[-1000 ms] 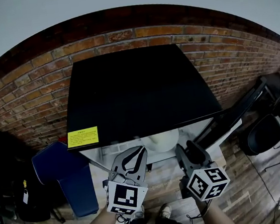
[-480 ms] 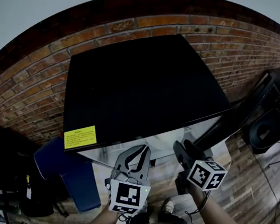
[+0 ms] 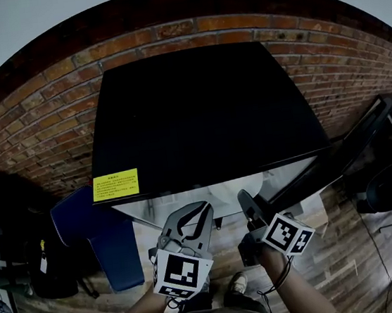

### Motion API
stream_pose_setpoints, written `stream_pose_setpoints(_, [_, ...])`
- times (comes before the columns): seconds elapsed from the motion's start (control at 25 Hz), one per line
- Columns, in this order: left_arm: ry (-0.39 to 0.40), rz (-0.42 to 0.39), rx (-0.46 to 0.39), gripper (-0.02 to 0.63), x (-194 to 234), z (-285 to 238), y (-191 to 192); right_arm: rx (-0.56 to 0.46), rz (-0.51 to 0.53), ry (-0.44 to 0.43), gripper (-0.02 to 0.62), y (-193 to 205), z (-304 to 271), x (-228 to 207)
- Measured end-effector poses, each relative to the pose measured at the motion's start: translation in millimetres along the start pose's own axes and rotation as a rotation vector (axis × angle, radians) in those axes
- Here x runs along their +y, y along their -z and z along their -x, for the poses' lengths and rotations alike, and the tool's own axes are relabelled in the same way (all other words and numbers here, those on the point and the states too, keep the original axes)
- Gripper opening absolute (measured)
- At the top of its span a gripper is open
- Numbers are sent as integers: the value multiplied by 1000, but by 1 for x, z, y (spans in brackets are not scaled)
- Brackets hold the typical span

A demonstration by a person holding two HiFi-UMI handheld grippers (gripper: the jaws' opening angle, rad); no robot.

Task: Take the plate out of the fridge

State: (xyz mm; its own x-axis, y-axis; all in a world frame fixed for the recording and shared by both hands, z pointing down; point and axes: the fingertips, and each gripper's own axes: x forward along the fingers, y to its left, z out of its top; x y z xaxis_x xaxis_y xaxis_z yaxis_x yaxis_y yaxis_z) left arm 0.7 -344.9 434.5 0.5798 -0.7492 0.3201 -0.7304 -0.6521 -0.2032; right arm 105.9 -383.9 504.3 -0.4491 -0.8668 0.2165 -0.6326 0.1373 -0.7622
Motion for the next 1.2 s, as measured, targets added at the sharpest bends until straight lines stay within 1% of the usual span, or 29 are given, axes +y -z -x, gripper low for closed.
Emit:
stream_pose_setpoints(0.12, [-3,4,5,29,0,2,2,-10,-31,-3,149,-1,-2,0])
stream_pose_setpoints(0.24, [-7,9,7,28,0,3,3,-13,-91,-7,112,-1,-3,-2])
stream_pose_setpoints(0.56, [-16,17,9,29,-1,9,4,-41,-267,-2,66,-2,-1,-3])
stream_pose_setpoints(0.84, [-27,19,4,29,-2,15,5,-80,-360,15,31,-6,8,-2])
stream_pose_setpoints(0.92, [-30,19,3,28,-3,17,6,-74,-423,18,31,-2,10,-5])
stream_pose_setpoints(1.04, [-30,23,-3,28,-4,20,4,-52,-573,30,31,10,12,-11])
stream_pose_setpoints(1.08, [-31,23,-3,28,-4,21,4,-45,-608,36,31,13,13,-12])
stream_pose_setpoints(1.2, [-33,23,-13,28,-6,26,2,-33,-648,43,31,21,17,-10])
